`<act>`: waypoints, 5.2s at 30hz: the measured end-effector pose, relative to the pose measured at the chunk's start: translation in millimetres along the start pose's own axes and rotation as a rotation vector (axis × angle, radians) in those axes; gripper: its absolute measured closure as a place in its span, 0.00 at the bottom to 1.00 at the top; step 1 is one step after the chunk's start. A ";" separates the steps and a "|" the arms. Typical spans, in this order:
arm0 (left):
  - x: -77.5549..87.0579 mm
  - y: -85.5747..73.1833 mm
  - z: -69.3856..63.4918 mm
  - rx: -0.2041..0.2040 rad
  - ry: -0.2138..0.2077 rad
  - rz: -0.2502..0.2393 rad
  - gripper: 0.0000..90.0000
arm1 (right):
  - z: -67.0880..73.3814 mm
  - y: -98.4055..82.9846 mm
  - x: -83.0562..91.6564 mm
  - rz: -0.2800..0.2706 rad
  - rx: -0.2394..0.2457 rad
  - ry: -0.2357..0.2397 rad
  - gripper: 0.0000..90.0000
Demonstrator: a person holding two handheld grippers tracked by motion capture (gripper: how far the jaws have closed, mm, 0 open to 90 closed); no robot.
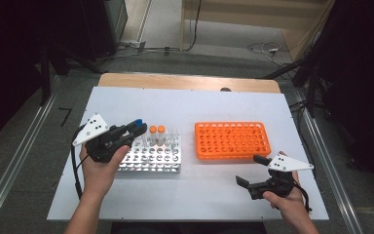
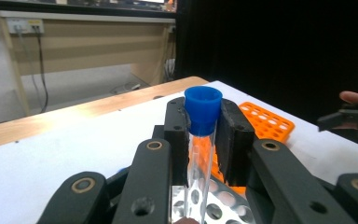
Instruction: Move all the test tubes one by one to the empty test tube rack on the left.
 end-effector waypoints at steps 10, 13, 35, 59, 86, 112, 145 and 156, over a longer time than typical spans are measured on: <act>-3.2 -6.2 25.6 0.010 0.065 0.005 0.85 | -38.9 -9.1 16.2 -0.032 -0.046 -0.040 0.00; -3.1 -10.3 32.4 0.018 0.097 0.006 0.85 | -49.4 -13.9 17.1 -0.027 -0.056 -0.052 0.00; -8.9 -31.4 51.0 0.054 0.226 0.001 0.85 | -63.4 -16.1 20.6 -0.038 -0.092 -0.071 0.00; -27.9 -52.2 36.1 0.040 0.199 0.136 0.85 | -66.1 -15.9 21.4 -0.042 -0.097 -0.082 0.00; -26.5 -66.4 26.7 0.083 0.149 0.296 0.76 | -66.6 -15.3 20.4 -0.045 -0.095 -0.078 0.00; -17.2 -57.5 22.6 0.173 0.094 0.225 0.09 | -66.8 -14.2 20.9 -0.047 -0.099 -0.079 0.00; 35.2 -62.4 -29.0 0.107 0.037 0.122 0.00 | -63.8 -11.1 20.8 -0.058 -0.089 -0.074 0.00; 64.2 -76.4 -34.4 0.105 0.058 0.127 0.00 | -68.9 -12.0 23.9 -0.063 -0.094 -0.073 0.00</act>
Point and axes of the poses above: each handheld gripper's, and its own axes: x roughly backward along the jaws, y roughly out of its top, z roughly to its left, the point moved 7 cm from there along -x, roughly forward along the jaws, and after that the axes turned 14 degrees about -x, right-handed, at the moved point
